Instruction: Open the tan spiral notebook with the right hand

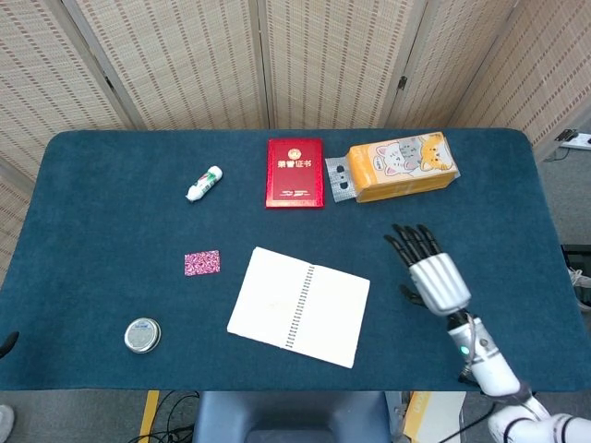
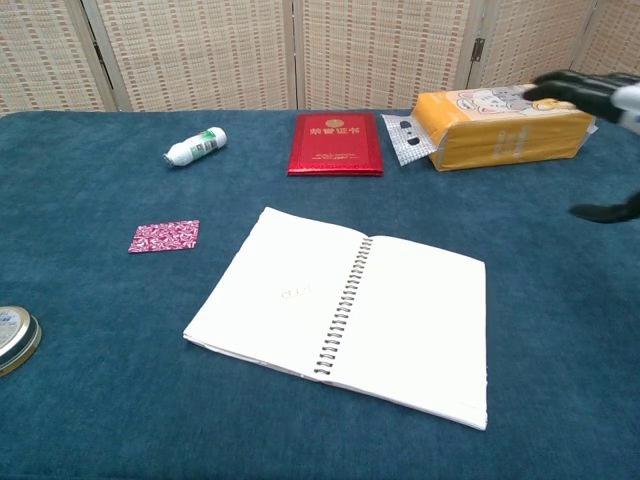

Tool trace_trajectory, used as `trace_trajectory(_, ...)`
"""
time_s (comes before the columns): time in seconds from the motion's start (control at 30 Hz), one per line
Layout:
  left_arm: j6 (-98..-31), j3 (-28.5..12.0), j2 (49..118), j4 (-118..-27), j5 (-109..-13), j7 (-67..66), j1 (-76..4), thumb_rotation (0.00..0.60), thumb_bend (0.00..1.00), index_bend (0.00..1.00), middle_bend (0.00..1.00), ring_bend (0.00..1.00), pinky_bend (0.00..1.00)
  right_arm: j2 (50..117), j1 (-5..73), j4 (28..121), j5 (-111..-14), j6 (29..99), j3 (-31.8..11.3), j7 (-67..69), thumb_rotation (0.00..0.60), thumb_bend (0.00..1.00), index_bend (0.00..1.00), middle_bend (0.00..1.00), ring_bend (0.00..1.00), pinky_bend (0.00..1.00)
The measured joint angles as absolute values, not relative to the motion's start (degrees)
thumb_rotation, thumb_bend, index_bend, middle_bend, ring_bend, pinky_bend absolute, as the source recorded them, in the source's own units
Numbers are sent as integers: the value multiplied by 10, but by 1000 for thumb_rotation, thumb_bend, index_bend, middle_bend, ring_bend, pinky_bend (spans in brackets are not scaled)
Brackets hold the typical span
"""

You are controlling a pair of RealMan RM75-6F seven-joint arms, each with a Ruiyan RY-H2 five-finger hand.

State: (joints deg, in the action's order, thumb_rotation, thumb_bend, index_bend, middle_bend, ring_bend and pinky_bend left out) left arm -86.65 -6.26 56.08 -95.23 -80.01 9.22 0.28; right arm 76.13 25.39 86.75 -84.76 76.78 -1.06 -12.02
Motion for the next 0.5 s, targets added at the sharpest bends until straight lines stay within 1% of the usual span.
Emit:
trace_trajectory(0.1,-860,-56,566,-957,-808,71,-3,600,244,189,107,34,175,724,209,895,-809,785,4,-151,600,278,0,0,0,0)
trace_trajectory(0.23,-852,-46,574,-963,-825,45,-11,600,244,189,107,34,175,707,157,901,-794,836,14,-143,600,284,0,0,0,0)
trace_trajectory(0.37,-847,-40,578,-965,-830,35,-16,600,244,189,107,34,175,693,119,906,-789,887,12,-138,600,287,0,0,0,0)
trace_trajectory(0.5,-846,-36,579,-965,-835,32,-17,600,244,189,107,34,175,682,99,911,-797,915,-1,-116,600,287,0,0,0,0)
